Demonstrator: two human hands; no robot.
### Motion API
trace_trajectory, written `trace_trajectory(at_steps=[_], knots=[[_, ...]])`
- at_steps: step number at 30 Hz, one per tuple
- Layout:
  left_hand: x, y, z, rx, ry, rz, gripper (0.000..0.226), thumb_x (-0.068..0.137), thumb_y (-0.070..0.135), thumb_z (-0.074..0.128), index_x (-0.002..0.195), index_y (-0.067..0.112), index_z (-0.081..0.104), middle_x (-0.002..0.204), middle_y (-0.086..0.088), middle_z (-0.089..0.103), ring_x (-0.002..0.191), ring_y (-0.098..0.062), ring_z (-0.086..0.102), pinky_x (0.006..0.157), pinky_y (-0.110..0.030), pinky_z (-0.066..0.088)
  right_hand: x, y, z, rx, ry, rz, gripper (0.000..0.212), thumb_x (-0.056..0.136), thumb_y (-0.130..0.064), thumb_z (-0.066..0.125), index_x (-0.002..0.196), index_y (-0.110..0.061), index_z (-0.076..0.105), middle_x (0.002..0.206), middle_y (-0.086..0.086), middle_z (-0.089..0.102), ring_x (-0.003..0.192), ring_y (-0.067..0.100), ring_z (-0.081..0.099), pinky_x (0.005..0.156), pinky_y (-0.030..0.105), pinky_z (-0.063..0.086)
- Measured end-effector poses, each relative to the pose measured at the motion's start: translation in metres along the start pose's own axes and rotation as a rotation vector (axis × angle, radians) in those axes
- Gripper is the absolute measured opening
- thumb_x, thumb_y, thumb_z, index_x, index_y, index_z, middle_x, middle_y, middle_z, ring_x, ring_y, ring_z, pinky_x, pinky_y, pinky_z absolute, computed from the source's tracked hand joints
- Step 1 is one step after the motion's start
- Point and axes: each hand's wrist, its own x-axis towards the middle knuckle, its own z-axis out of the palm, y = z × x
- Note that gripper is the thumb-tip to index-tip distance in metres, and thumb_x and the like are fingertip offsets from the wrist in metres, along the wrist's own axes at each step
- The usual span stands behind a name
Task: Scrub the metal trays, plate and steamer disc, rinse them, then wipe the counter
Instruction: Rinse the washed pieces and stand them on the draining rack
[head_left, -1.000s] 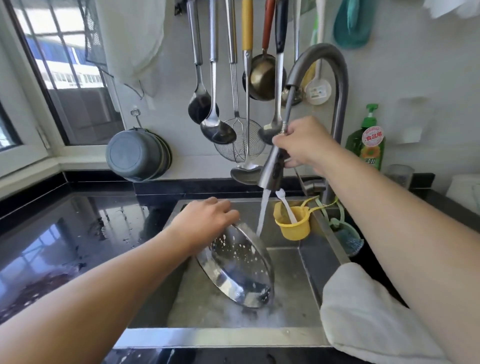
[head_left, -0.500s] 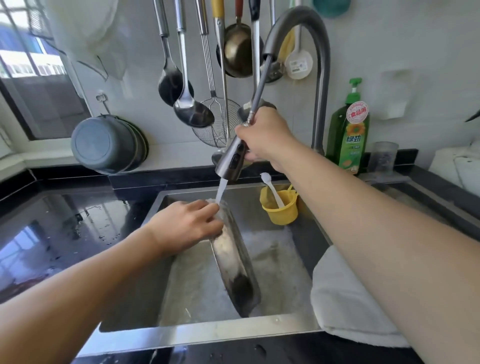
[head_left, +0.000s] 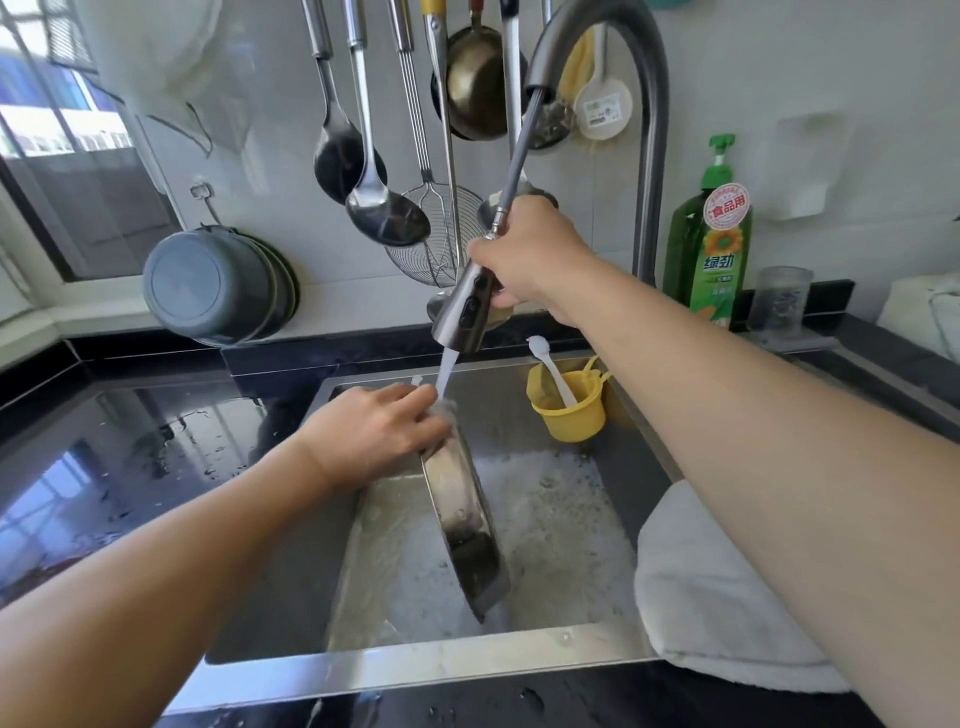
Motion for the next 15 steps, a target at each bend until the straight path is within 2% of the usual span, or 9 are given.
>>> trace_trajectory(at_steps=[3, 6, 8, 11, 15], knots=[[0.004, -0.003, 0.002, -0.014, -0.022, -0.068, 0.021, 0.079, 0.000, 0.066, 0.093, 0.013, 0.057, 0.086, -0.009, 0.053, 0.063, -0.027, 0.059, 0.034, -0.034, 0.045, -0.006, -0.001, -0.012, 0.013, -0.080, 0.003, 0.020, 0.095, -0.013, 0.067, 0.112, -0.004, 0.060, 0.102, 0.012, 0.068, 0.085, 0.022, 0.074, 0.066, 0.037, 0.065], [0.009, -0.004, 0.001, -0.040, -0.089, -0.132, 0.036, 0.067, -0.003, 0.081, 0.093, 0.013, 0.062, 0.087, -0.010, 0.053, 0.062, -0.027, 0.059, 0.034, -0.032, 0.044, -0.012, -0.002, -0.023, -0.023, -0.122, -0.008, 0.017, 0.095, -0.014, 0.066, 0.108, -0.004, 0.061, 0.100, 0.012, 0.069, 0.078, 0.021, 0.075, 0.063, 0.034, 0.064], [0.009, -0.005, 0.001, -0.035, -0.105, -0.193, 0.038, 0.062, -0.004, 0.084, 0.090, 0.012, 0.064, 0.086, -0.010, 0.052, 0.058, -0.028, 0.058, 0.034, -0.030, 0.036, -0.015, -0.001, -0.030, -0.060, -0.131, -0.020, 0.018, 0.095, -0.014, 0.067, 0.108, -0.004, 0.060, 0.100, 0.012, 0.068, 0.077, 0.021, 0.076, 0.063, 0.035, 0.064], [0.005, -0.008, 0.002, -0.070, -0.119, -0.311, 0.038, 0.067, -0.003, 0.085, 0.090, 0.014, 0.061, 0.089, -0.010, 0.052, 0.053, -0.032, 0.057, 0.034, -0.031, 0.037, -0.016, 0.006, -0.040, -0.143, -0.124, -0.009, 0.020, 0.095, -0.016, 0.067, 0.110, -0.005, 0.060, 0.100, 0.012, 0.068, 0.078, 0.024, 0.075, 0.065, 0.038, 0.065], [-0.006, -0.011, 0.001, -0.135, -0.050, -0.476, 0.021, 0.079, 0.003, 0.068, 0.086, 0.015, 0.053, 0.095, -0.012, 0.056, 0.051, -0.037, 0.057, 0.039, -0.037, 0.046, -0.019, 0.014, -0.052, -0.294, -0.121, -0.007, 0.018, 0.095, -0.017, 0.067, 0.108, -0.007, 0.060, 0.098, 0.011, 0.068, 0.078, 0.024, 0.074, 0.065, 0.035, 0.065]])
